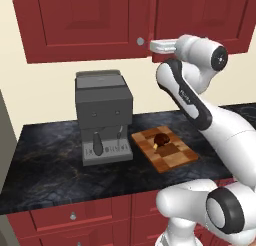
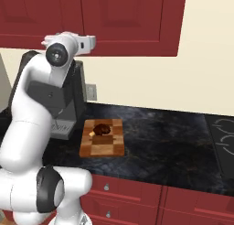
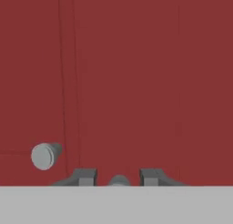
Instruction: Open the cabinet, retrieve the rolling pin, and place it next to the meat on the cutting board to prepare for tenderizing.
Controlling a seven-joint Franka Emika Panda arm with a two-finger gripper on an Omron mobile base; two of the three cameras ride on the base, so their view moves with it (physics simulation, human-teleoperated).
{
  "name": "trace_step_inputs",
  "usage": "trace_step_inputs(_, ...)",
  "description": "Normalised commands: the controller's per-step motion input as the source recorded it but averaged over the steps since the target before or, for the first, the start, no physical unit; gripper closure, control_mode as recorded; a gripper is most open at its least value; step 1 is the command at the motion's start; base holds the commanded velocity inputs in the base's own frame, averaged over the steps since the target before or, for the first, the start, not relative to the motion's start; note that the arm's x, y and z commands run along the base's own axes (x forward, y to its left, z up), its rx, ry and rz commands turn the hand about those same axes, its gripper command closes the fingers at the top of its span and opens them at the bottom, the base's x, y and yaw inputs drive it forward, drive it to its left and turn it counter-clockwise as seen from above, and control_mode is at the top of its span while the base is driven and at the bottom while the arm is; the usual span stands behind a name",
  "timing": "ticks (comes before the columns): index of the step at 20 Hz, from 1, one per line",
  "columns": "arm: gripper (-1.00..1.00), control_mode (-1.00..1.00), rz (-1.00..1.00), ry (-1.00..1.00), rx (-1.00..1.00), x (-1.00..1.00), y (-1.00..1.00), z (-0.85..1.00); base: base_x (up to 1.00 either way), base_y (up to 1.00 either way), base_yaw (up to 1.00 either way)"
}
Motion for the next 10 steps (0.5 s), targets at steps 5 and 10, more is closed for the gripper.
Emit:
trace_step_inputs(5,1.0,-1.0,0.01,-0.05,0.02,-0.86,-0.27,-0.13,0.0,0.0,0.0)
trace_step_inputs(10,1.0,-1.0,0.0,0.0,0.04,-0.72,-0.46,-0.08,0.0,0.0,0.0)
